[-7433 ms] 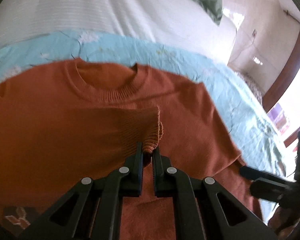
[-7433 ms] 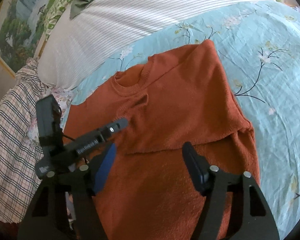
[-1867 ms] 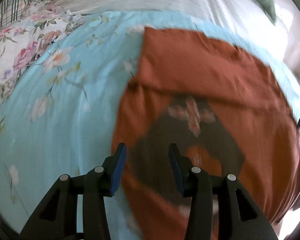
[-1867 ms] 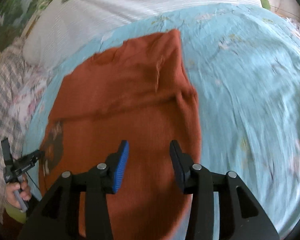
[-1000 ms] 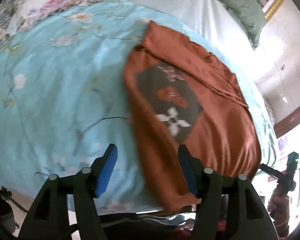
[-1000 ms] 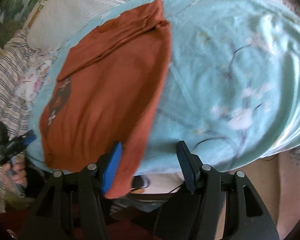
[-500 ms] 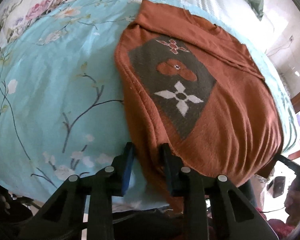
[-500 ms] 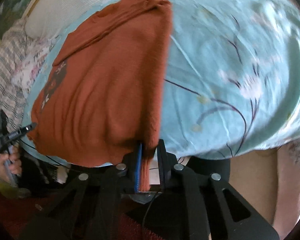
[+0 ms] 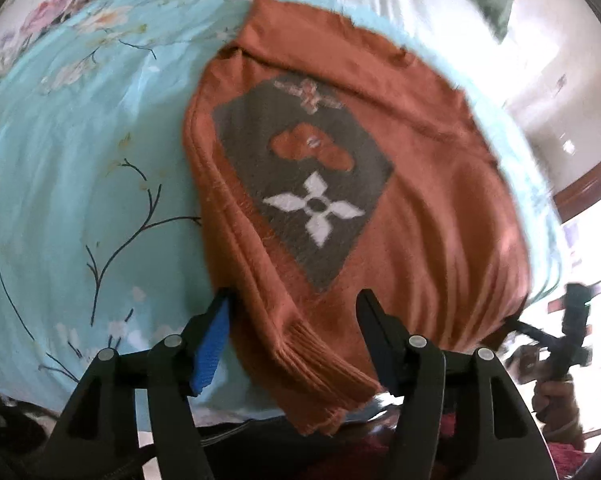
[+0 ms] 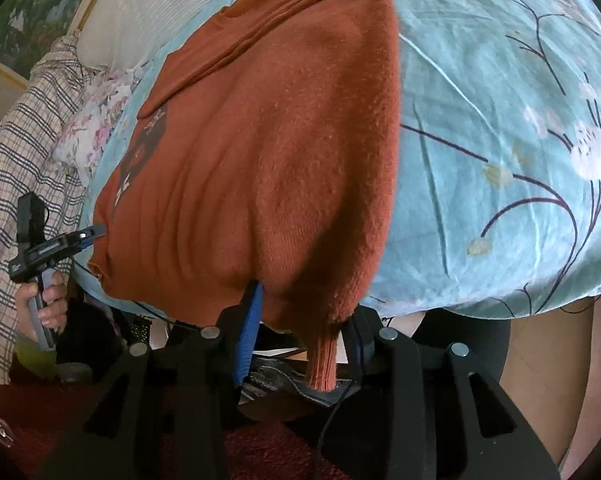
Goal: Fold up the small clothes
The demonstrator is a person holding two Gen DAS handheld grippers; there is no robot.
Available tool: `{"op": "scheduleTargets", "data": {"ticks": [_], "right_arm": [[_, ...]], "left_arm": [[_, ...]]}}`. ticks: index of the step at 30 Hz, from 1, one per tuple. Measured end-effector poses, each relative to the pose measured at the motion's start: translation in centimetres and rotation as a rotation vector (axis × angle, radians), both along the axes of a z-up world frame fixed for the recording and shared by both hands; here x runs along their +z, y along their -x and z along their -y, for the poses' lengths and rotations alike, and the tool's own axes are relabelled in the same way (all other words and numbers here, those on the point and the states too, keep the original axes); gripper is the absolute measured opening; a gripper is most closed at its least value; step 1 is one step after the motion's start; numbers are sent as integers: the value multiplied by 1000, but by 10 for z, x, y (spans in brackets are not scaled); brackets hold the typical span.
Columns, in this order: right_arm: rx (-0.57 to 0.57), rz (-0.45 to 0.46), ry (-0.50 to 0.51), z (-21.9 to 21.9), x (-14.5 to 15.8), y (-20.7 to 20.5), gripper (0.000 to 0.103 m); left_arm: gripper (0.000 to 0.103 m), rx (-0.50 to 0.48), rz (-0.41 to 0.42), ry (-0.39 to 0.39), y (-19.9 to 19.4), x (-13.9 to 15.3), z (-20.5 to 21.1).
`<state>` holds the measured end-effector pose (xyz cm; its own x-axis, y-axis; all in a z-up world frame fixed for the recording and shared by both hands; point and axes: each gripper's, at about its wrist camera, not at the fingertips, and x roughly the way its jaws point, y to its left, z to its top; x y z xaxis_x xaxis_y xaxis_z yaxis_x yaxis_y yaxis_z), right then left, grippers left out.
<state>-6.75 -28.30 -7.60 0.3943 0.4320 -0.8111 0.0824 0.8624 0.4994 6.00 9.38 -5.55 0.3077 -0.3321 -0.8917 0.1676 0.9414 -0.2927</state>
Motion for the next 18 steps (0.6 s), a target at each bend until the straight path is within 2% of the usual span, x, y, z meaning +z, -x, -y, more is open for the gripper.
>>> {"op": "scheduleTargets", "data": {"ticks": [1,2,4,5,7,9,12,15,18], "right_arm": [[7,2,9,-1,-1,0,37],[16,3,18,-4,-1,-1,25],[35,-6,9,-6,-5,3,11],[40,-5,2,-5,-4,3,10],[54,4,-30,-2,-2,4,8],[62,21,-63,0,2,5,8],[77,62,-150,7,11,6,8],[77,143,-282,19,28,9,8],[66,220,-375,26,43,9,8]], "left_arm": [[55,-2,-9,-32,-1,-3,2],[51,-4,-14,-57,-2,-6,4],[36,-13,-2,-97,-1,-8,3],[32,-24,7,-110,1,-8,1],[17,-36,7,-105,5,-9,-7],[9,-43,2,-83,9,-9,-18],[5,-48,11,-41,15,-9,-33],[4,-53,38,23,21,-5,-39],[4,-49,79,143,24,6,-50]]}}
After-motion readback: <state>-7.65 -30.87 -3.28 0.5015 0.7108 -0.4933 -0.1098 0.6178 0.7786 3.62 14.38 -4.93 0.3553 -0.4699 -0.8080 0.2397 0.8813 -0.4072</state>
